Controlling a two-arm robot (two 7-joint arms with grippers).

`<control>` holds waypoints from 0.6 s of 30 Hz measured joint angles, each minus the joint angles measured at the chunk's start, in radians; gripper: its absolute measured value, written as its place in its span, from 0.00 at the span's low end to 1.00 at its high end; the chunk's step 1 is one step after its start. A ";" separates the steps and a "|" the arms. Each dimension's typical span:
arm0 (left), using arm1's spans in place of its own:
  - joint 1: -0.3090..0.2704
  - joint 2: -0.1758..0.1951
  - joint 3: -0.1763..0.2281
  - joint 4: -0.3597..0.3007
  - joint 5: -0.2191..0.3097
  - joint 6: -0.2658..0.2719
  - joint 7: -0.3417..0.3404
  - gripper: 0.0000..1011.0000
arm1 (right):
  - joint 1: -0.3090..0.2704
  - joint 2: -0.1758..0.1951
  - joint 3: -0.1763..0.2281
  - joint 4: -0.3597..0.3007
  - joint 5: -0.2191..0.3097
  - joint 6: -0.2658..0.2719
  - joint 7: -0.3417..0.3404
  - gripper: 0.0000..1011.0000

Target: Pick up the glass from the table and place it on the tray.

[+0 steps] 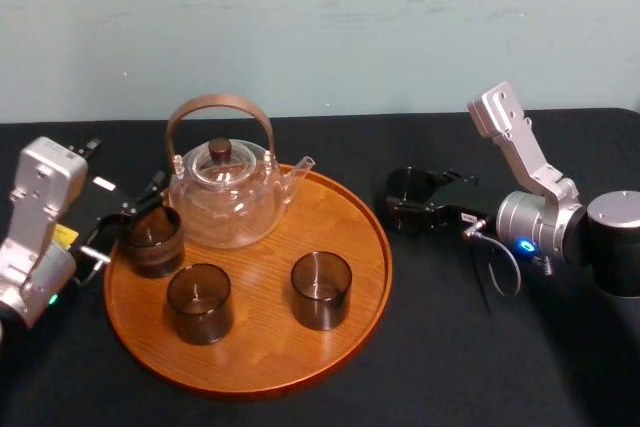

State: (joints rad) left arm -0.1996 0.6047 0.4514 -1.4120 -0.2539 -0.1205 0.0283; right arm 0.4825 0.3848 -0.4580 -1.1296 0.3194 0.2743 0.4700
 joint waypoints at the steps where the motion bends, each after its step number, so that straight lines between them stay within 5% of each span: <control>1: 0.000 0.000 0.000 0.000 0.000 0.000 0.000 0.99 | 0.000 0.000 0.000 0.000 0.000 0.000 0.000 0.89; 18: 0.000 0.000 0.000 0.000 0.000 0.000 0.000 0.99 | -0.001 0.001 0.001 -0.001 0.003 0.001 0.001 0.89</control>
State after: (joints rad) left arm -0.1995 0.6047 0.4514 -1.4120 -0.2539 -0.1205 0.0283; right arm 0.4813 0.3855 -0.4566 -1.1309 0.3229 0.2758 0.4710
